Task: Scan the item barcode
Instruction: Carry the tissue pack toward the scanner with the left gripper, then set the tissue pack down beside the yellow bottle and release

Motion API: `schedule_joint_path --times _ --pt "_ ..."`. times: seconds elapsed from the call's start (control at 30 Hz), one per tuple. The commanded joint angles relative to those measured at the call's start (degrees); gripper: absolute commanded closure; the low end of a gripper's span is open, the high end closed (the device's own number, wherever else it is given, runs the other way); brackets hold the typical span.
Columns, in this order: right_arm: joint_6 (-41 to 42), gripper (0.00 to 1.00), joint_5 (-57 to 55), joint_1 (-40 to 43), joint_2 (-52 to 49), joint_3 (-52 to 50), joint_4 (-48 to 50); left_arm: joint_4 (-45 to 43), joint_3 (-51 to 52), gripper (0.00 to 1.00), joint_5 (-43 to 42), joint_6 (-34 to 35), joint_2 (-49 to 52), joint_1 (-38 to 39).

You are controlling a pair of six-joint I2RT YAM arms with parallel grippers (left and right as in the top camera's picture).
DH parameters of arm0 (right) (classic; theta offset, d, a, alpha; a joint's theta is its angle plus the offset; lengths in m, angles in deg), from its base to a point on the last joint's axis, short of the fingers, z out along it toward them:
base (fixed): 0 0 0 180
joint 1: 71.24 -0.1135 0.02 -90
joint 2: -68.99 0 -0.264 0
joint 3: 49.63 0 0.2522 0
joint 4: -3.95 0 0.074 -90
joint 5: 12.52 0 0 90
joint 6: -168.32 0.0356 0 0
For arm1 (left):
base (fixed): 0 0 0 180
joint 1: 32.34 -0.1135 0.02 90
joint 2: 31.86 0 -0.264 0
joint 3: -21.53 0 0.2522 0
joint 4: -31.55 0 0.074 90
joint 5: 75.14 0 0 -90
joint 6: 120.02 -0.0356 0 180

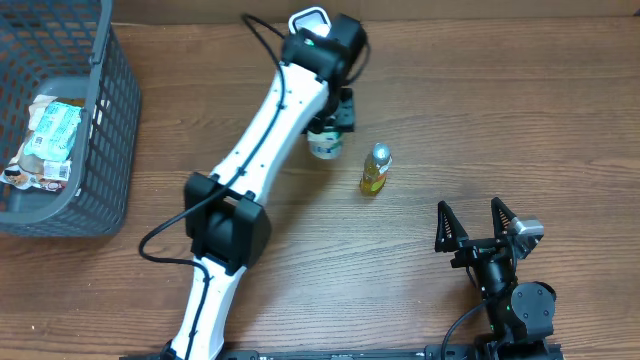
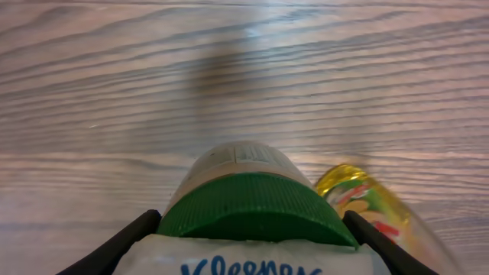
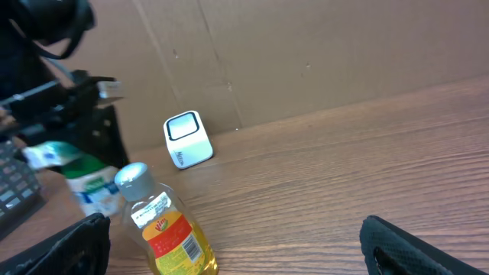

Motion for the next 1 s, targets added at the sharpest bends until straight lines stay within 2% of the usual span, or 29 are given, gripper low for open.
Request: schedule_joint_path --times 0.0,0.3,0.73,0.97 --pt "0.2 0.00 -0.4 0.2 0.3 -0.6 0.3 -1.3 -0.5 0.68 2.8 1.6 1.0 1.5" --pt "0.2 0.00 -0.4 0.2 0.3 -0.6 0.3 -2.6 1.6 0.68 4.8 2.6 1.0 2.8" --pt "0.2 0.00 -0.4 0.2 0.3 -0.6 0.3 -9.7 12.0 0.66 4.8 3.8 1.0 4.2" --pt "0.2 0.00 -0.4 0.2 0.3 -0.6 0.3 -12.0 16.1 0.55 4.8 3.8 1.0 4.2"
